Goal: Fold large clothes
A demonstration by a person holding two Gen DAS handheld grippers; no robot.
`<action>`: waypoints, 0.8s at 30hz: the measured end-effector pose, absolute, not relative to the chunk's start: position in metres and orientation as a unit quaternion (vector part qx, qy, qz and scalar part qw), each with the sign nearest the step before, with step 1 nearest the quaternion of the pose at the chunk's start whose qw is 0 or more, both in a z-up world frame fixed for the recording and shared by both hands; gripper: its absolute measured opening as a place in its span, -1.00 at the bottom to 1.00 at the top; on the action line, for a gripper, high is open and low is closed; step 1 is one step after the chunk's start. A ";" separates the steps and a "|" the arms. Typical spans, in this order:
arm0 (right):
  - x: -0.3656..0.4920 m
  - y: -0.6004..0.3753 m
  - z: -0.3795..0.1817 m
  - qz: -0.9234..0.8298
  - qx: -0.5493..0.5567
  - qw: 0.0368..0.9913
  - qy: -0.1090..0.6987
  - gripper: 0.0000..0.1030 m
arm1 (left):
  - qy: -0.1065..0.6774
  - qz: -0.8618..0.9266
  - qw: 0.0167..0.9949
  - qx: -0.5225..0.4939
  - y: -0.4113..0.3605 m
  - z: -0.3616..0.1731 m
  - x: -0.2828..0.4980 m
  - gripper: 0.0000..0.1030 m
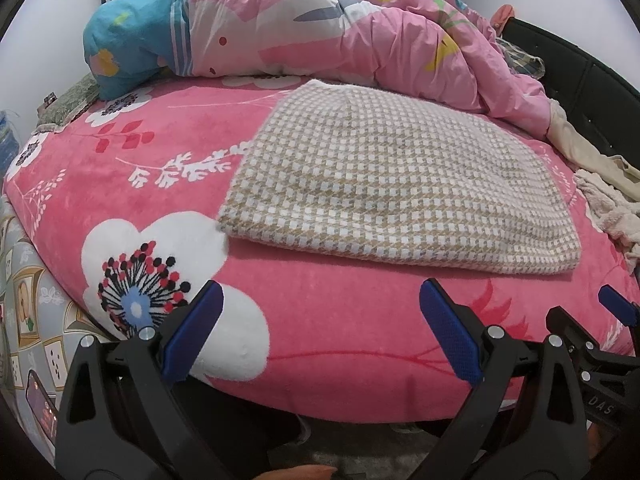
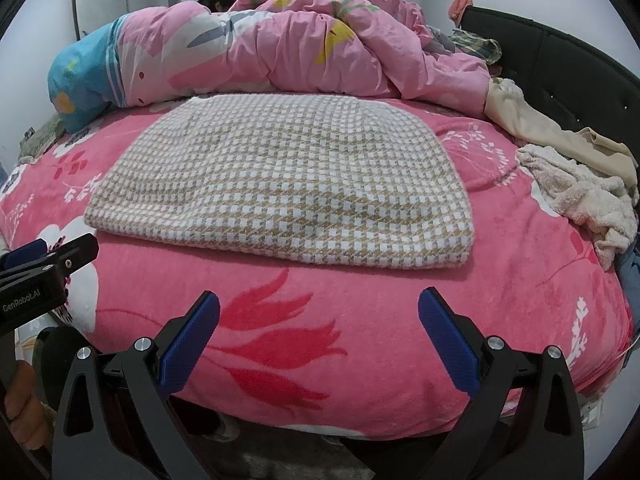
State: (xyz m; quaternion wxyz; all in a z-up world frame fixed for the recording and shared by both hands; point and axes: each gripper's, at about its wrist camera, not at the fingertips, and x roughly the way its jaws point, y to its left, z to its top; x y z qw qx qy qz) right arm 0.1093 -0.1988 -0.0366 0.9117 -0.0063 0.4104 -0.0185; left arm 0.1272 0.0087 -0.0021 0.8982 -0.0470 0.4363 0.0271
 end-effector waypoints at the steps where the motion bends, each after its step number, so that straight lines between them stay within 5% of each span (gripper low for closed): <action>1: 0.109 -0.199 -0.037 -0.018 -0.007 0.912 0.411 0.88 | 0.436 0.027 0.898 -0.047 0.009 -0.002 0.127 0.85; 24: 0.108 -0.196 -0.040 -0.016 -0.016 0.910 0.414 0.88 | 0.439 0.022 0.897 -0.047 0.008 -0.005 0.126 0.85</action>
